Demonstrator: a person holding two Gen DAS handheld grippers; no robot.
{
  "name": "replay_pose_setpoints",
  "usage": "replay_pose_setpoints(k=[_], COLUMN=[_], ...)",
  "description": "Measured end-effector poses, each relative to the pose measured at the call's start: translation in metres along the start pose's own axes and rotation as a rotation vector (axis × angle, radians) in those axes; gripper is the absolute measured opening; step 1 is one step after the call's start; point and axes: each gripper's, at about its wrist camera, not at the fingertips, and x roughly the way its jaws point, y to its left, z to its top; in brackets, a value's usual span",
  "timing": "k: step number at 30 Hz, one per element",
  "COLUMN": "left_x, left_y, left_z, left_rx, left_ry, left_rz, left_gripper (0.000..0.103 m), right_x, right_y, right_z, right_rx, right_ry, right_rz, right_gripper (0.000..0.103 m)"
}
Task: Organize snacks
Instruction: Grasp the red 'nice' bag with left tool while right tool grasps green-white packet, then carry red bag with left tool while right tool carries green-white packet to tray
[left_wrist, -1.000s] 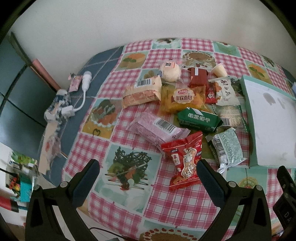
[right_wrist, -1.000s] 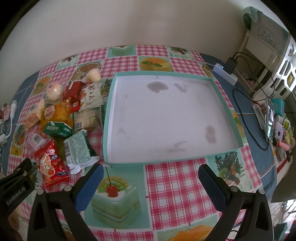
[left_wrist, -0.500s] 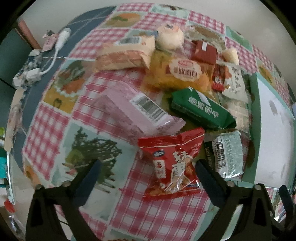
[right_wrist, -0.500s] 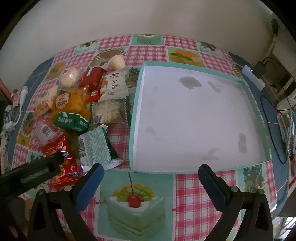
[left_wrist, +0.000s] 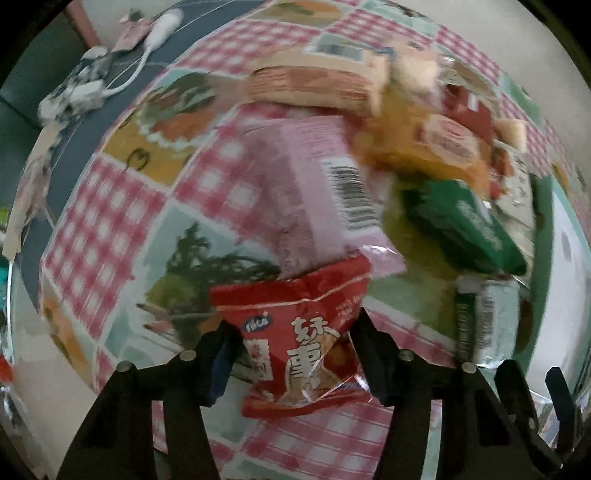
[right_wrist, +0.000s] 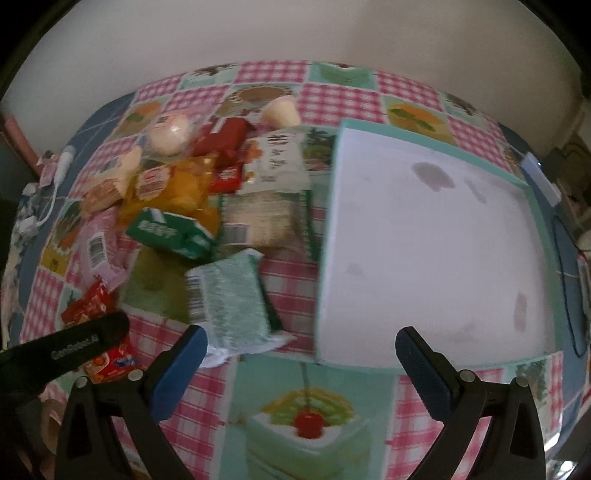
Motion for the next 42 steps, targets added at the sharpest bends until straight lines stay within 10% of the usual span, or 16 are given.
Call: replay_pose_setpoints(k=[29,42], left_x=[-0.009,-0.056], left_y=[0.014,0.008], left_z=[0.026,0.016], left_rx=[-0.053,-0.019], left_ry=[-0.014,-0.135], left_rz=[0.027,0.022], left_gripper=[0.06,0.051], right_x=[0.022,-0.009], right_y=[0.044,0.025], right_z=[-0.001,0.005], right_rx=[-0.17,-0.143], right_ry=[0.024,-0.026], right_rz=[0.029,0.123], right_gripper=[0.052,0.051])
